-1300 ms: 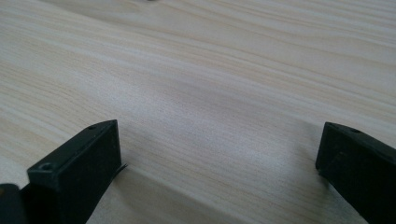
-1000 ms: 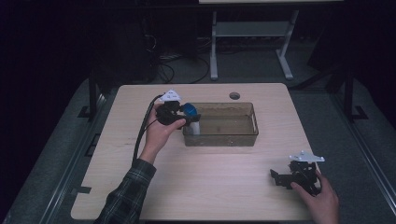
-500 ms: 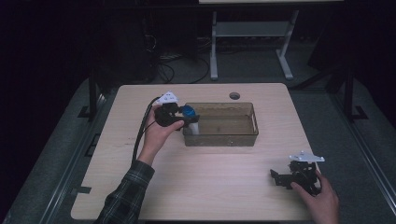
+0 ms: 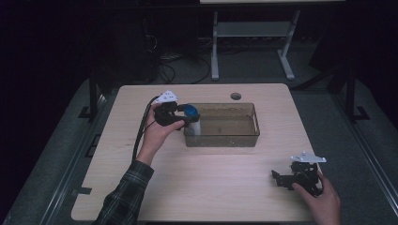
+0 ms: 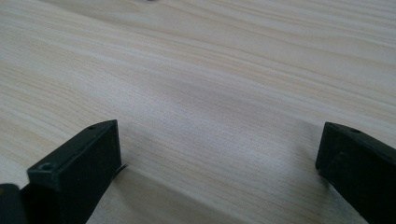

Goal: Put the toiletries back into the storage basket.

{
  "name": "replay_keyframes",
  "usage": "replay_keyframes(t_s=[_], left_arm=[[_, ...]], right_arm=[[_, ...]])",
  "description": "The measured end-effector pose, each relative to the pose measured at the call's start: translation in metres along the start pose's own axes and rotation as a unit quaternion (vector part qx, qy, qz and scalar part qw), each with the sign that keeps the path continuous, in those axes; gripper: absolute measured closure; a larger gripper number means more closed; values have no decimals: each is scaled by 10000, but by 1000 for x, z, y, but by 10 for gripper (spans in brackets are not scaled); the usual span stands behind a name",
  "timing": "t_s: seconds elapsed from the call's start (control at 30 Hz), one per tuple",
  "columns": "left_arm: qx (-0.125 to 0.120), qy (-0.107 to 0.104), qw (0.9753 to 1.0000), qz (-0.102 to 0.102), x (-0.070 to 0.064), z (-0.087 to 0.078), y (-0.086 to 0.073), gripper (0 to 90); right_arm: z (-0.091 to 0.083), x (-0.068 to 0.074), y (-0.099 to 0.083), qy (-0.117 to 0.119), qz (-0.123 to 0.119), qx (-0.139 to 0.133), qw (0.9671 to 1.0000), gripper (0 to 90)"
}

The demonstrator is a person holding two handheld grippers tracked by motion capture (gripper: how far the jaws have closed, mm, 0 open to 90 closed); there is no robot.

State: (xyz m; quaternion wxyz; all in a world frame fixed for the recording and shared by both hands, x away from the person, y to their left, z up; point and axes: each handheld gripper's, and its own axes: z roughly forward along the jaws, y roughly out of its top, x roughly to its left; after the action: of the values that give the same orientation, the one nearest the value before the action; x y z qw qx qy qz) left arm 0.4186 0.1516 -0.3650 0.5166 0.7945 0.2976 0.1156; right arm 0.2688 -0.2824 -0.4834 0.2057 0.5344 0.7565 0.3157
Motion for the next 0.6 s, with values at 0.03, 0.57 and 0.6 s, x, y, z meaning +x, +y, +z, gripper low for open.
replay_keyframes(t_s=[0.03,0.57,0.6], left_arm=[[-3,5,10000,23,0,-1,1,294],[230,176,9995,122,-6,-48,-7,273],[244,183,9995,98,-6,-52,-10,273]], right_arm=[[0,0,0,1,-8,-2,10000,0],[0,0,0,-2,-1,0,10000,0],[0,0,0,-1,-3,0,10000,0]])
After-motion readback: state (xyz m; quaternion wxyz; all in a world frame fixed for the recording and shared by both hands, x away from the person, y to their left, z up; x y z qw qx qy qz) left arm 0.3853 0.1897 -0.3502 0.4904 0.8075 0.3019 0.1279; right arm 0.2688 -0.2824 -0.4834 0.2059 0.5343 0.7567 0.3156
